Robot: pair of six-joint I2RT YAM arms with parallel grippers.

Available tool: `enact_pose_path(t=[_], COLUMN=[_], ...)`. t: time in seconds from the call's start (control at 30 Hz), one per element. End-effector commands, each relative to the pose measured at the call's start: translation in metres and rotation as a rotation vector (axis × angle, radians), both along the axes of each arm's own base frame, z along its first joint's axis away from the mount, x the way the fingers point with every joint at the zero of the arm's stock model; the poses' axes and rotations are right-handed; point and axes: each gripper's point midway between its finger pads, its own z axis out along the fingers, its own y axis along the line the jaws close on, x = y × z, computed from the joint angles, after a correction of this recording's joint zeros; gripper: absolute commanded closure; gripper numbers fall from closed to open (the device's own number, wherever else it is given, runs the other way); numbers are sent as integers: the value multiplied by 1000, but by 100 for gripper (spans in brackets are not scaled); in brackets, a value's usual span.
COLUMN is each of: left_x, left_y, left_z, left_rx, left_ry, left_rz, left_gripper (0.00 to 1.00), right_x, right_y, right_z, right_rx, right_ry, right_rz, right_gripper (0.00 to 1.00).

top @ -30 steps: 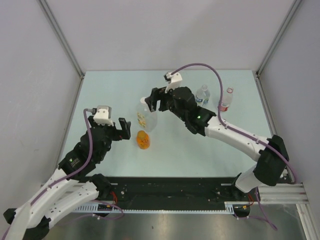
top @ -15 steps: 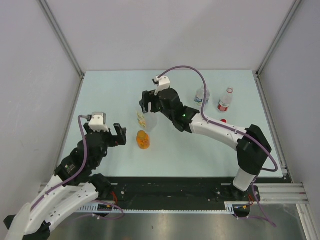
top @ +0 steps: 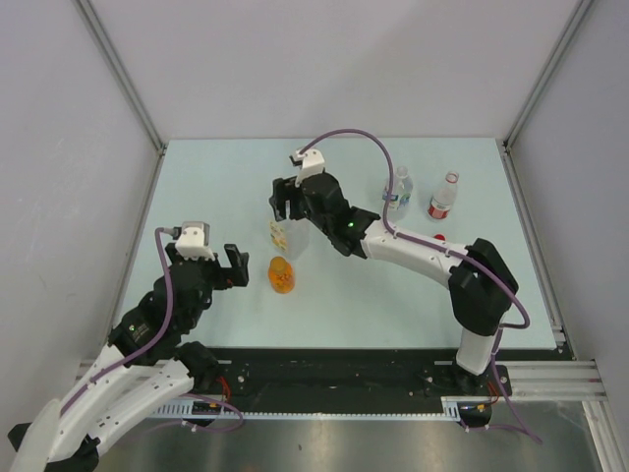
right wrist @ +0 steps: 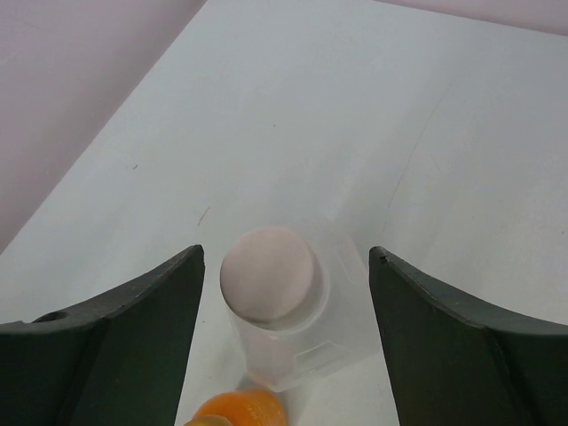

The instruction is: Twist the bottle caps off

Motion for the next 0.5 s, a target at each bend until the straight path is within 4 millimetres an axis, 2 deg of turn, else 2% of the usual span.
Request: enact_pose_path(t=[0.0, 0.13, 0.23, 0.27, 0.33, 0.4, 0.43, 0.47], left_x=[1, 1, 0, 0, 0, 0, 1, 2], left_y=[1, 1, 1, 1, 0, 0, -1, -3], left_z=[1, -1, -1, 0, 0, 2, 5, 7], left_rx=[-8, -10, -12, -13, -12, -13, -18, -16], left_ry=[-8, -5, -6, -8, -7, -15, -23, -30], left_rz=[6, 4, 1, 1, -1, -5, -8, -16], left_gripper=[0, 0, 0, 0, 0, 0, 0, 0], right_x=[7, 7, 8, 8, 8, 9, 9, 9], right_y=[6, 7, 7, 5, 2, -5, -11, -18], right_z=[18, 13, 10, 10, 13, 14, 23, 29], right_rx=[16, 7, 1, 0, -7, -22, -18, -27], right_ry=[-44, -34, -23, -23, -25, -23, -34, -43], right_rz=[-12, -8, -2, -10, -16, -35, -55, -67], right_gripper=[23, 29, 39, 50, 60, 75, 84, 88])
